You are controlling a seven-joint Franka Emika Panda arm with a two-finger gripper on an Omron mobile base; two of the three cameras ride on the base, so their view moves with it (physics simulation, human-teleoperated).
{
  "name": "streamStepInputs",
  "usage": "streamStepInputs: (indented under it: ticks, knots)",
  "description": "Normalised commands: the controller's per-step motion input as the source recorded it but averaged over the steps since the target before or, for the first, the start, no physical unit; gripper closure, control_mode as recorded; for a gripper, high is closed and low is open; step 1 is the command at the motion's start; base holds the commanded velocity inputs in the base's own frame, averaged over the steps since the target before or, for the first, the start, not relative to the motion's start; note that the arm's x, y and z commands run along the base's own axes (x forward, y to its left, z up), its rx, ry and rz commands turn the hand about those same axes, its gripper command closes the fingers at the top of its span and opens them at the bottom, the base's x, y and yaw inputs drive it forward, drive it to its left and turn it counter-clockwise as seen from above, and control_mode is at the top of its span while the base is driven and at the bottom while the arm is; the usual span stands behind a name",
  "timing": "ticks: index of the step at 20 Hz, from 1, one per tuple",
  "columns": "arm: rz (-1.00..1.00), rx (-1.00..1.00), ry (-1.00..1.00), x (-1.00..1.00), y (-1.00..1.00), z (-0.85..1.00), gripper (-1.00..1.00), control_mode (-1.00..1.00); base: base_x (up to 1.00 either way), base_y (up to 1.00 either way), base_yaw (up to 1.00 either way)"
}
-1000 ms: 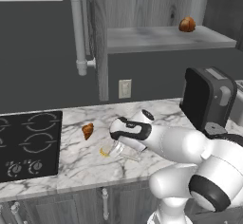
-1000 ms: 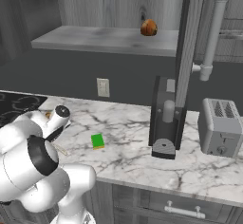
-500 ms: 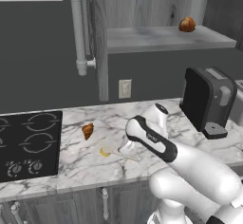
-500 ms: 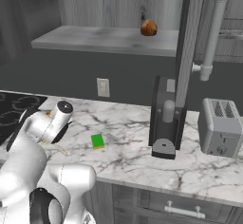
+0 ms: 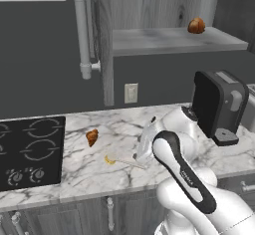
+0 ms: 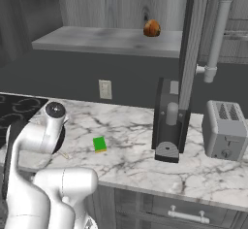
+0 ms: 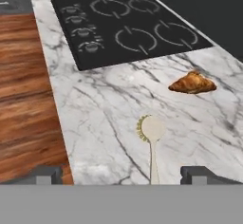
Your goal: Pick the sponge and dish brush from the cabinet and place them on the counter.
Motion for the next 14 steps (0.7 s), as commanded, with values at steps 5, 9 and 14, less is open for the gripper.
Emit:
streamStepInputs:
  ticks: [5, 9, 14]
  knots:
    - [0.00, 0.00, -0.42, -0.75, 0.00, 0.29, -1.00, -1.00, 0.00, 0.00, 0.00]
    - [0.00, 0.00, -0.39, -0.74, -0.14, 0.37, -1.00, -1.00, 0.00, 0.00, 0.00]
    - [0.00, 0.05, -0.36, -0.68, -0.37, 0.40, -1.00, -1.00, 0.00, 0.00, 0.00]
